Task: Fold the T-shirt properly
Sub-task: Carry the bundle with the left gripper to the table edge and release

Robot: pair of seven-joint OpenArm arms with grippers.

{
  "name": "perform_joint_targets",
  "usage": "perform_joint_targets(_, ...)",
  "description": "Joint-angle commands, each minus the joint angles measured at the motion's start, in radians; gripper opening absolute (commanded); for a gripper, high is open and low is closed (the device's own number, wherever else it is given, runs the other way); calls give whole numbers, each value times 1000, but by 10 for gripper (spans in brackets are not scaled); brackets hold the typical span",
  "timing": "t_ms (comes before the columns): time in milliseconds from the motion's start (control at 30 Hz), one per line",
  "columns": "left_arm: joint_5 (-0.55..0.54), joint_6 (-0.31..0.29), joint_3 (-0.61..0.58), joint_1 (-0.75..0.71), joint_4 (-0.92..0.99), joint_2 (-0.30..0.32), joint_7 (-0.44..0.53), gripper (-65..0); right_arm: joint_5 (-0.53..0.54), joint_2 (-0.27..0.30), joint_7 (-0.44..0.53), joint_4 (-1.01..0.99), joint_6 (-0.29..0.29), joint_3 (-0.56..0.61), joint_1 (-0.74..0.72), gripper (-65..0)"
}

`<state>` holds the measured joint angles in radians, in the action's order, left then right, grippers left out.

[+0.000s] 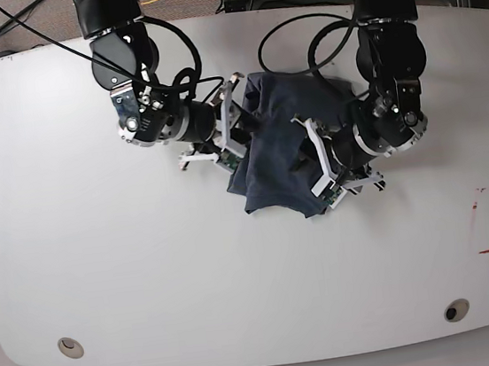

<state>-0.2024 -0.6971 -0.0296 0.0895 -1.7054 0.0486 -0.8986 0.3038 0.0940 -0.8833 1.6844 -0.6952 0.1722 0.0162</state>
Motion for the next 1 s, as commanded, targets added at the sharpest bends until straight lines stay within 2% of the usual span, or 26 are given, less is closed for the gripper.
perform_joint_targets(0, -13, 24, -25, 0, -32, -20, 19, -375, 16, 5, 3, 66, -3, -47, -11, -509)
perform_joint_targets(133, -13, 159, -48, -50, -26, -43, 52, -375, 16, 40, -32, 112, -3, -127, -9, -507)
perform_joint_targets(233, -12, 271, -48, -101, -5, -54, 149, -360, 16, 42, -63, 115, -3, -187, -17, -507)
perform_joint_targets(333, -12, 368, -66, -141, 63, -52, 263, -264, 16, 39, -73, 116, -3, -256, -17, -506)
perform_joint_targets(400, -12, 403, -82, -161, 126, -46, 321, -214, 16, 39, -73, 118, -3, -287, -12, -506)
perform_joint_targets(467, -12, 416, -82, -167, 209, -43, 365, -206, 16, 40, -75, 113, -3, -313, -12, -506)
perform_joint_targets(667, -19, 413, -13, -165, 351, 52, 388, -258, 16, 42, -75, 118, -3, -342, -11, -506)
perform_joint_targets(967, -19, 399, 214, -202, 345, 254, 382, -262, 16, 42, -75, 118, -3, -342, -9, -507)
